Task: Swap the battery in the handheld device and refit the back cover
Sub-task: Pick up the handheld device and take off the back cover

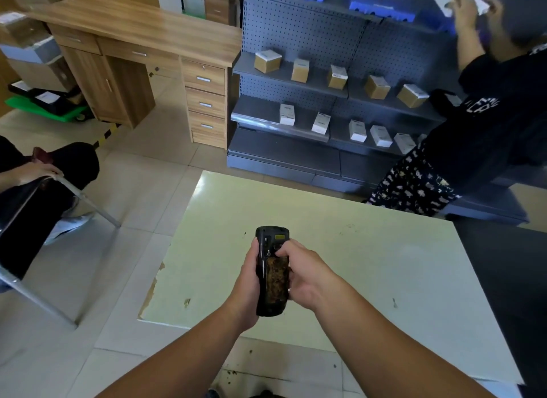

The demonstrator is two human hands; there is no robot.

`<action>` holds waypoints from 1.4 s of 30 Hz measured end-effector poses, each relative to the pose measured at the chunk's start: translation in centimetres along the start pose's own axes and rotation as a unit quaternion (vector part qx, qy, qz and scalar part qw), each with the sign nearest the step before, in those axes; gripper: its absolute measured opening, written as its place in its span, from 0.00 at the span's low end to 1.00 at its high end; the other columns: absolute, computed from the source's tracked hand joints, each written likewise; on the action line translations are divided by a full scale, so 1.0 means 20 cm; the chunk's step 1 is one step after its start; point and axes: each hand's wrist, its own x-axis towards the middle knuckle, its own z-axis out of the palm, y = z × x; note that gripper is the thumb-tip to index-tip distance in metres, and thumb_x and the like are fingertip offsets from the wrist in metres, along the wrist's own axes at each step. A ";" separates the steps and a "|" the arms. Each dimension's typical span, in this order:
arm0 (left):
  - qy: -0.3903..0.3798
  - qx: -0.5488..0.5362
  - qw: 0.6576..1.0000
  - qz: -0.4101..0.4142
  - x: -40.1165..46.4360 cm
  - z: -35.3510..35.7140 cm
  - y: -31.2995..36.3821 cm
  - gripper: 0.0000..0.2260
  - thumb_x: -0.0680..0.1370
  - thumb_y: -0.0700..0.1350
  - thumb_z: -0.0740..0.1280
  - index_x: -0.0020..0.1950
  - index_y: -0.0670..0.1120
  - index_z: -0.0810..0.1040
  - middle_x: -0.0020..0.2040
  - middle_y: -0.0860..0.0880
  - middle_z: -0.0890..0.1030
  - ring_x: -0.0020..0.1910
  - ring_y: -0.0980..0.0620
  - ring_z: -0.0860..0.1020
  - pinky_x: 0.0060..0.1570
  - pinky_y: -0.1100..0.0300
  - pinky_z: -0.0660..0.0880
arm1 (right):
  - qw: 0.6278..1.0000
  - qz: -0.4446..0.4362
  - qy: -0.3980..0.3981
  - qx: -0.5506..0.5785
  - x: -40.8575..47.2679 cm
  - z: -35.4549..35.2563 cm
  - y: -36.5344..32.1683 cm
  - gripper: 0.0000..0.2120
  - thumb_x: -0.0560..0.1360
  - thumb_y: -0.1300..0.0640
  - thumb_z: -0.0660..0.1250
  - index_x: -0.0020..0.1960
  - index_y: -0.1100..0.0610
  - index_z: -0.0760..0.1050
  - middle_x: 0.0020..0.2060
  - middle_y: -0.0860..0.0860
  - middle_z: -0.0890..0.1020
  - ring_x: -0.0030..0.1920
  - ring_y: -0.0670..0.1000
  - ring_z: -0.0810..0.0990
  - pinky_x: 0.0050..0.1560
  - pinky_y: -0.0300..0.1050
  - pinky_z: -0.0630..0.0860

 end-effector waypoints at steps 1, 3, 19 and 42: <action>-0.001 -0.008 1.000 -0.003 0.01 -0.01 0.00 0.27 0.83 0.65 0.52 0.56 0.55 0.88 0.54 0.49 0.89 0.51 0.51 0.87 0.55 0.51 0.78 | 1.000 0.004 0.007 0.001 0.02 0.00 0.00 0.13 0.78 0.65 0.58 0.53 0.55 0.80 0.41 0.56 0.83 0.42 0.56 0.80 0.44 0.49 0.77; 0.000 -0.011 1.000 -0.010 0.03 -0.01 -0.01 0.27 0.83 0.65 0.52 0.61 0.53 0.85 0.55 0.48 0.89 0.52 0.51 0.87 0.54 0.51 0.78 | 0.999 0.017 0.027 0.009 0.04 0.01 -0.01 0.12 0.76 0.66 0.58 0.50 0.58 0.79 0.41 0.57 0.82 0.44 0.59 0.80 0.53 0.56 0.79; 0.025 -0.106 0.994 -0.030 0.14 -0.09 0.03 0.32 0.80 0.71 0.53 0.53 0.50 0.89 0.51 0.46 0.88 0.49 0.47 0.87 0.49 0.51 0.80 | 0.854 -0.352 0.139 -0.356 0.08 0.01 0.19 0.13 0.76 0.47 0.72 0.60 0.44 0.77 0.58 0.42 0.73 0.57 0.41 0.75 0.56 0.32 0.73; 0.052 -0.135 0.989 -0.029 0.25 -0.25 -0.13 0.34 0.82 0.67 0.53 0.66 0.41 0.82 0.60 0.38 0.84 0.45 0.40 0.81 0.49 0.47 0.80 | 0.792 -0.358 0.217 -0.444 0.49 -0.28 0.07 0.27 0.75 0.50 0.76 0.72 0.54 0.75 0.63 0.49 0.75 0.64 0.51 0.75 0.65 0.46 0.74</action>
